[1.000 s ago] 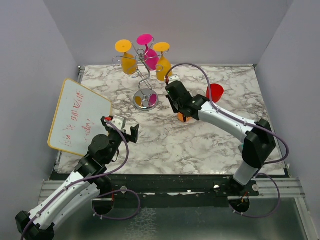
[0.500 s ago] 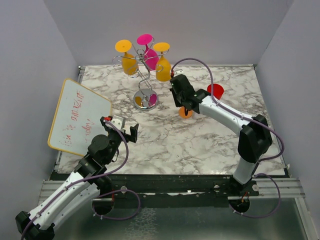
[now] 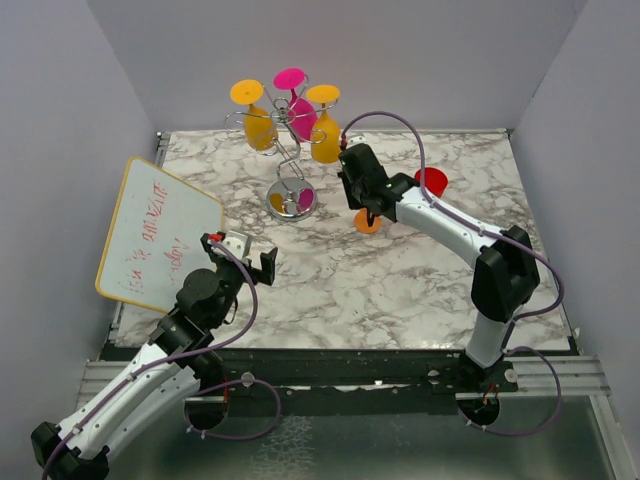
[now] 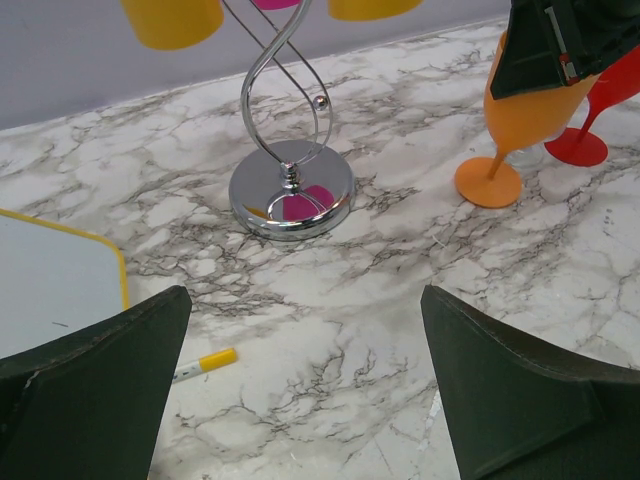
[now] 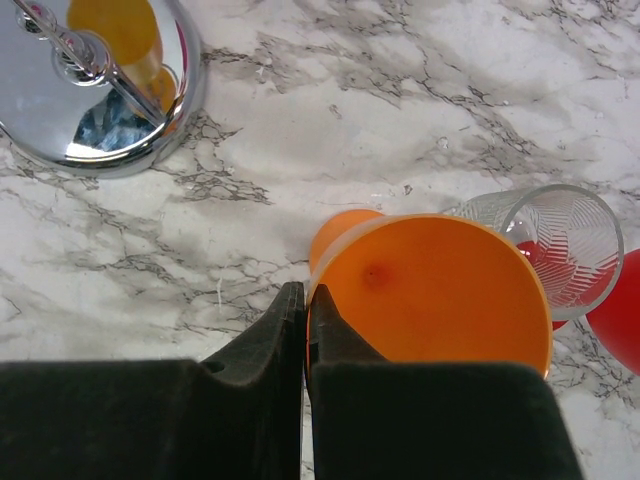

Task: Take the wine glass off the wine glass rack
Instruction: Place the wine glass at the center of the board.

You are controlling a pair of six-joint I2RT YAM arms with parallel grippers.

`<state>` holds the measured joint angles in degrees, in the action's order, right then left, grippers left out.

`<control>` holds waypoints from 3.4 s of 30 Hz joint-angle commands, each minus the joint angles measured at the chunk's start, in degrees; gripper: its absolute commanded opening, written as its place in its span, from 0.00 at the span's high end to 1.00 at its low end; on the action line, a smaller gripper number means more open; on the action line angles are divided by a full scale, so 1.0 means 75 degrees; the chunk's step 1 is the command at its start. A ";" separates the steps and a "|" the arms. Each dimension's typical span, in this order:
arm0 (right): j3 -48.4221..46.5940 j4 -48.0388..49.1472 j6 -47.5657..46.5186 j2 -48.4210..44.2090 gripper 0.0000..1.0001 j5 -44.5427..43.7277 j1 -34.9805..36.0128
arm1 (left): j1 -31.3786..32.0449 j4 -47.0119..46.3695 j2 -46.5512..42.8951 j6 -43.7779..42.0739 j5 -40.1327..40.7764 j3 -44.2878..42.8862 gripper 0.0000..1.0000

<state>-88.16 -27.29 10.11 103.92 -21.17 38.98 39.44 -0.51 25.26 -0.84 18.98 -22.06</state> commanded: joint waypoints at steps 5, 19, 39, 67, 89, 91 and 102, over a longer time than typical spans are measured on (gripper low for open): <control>-0.0327 -0.0429 -0.0020 0.0183 0.91 0.0064 -0.0041 | -0.0016 0.0057 0.0056 0.0077 0.0164 -0.0163 0.01; -0.0295 -0.0507 -0.0092 0.0270 0.90 -0.0036 -0.0037 | -0.0010 0.0220 0.0010 0.0076 0.0187 -0.0164 0.01; -0.0440 -0.0589 -0.0251 0.0129 0.79 0.0059 -0.0041 | -0.0016 0.0244 -0.0059 0.0077 0.0211 -0.0164 0.01; -0.0754 -0.0779 -0.0408 0.0315 0.76 -0.0379 -0.0038 | -0.0016 0.0268 -0.0063 0.0078 0.0232 -0.0172 0.01; -0.0885 -0.0853 -0.0547 0.0139 0.75 -0.0034 -0.0041 | -0.0017 0.0299 -0.0047 0.0052 0.0188 -0.0187 0.01; -0.0843 -0.0776 -0.0503 0.0066 0.73 0.0276 -0.0041 | -0.0011 0.0288 -0.0054 0.0054 0.0188 -0.0187 0.01; -0.1002 -0.1063 -0.0322 -0.0918 0.60 0.0650 -0.0041 | -0.0025 0.0302 -0.0034 0.0056 0.0208 -0.0187 0.01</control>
<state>-94.61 -33.87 6.63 103.90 -18.57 38.89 39.44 0.60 25.23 -0.62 19.18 -22.06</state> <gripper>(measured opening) 0.367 0.988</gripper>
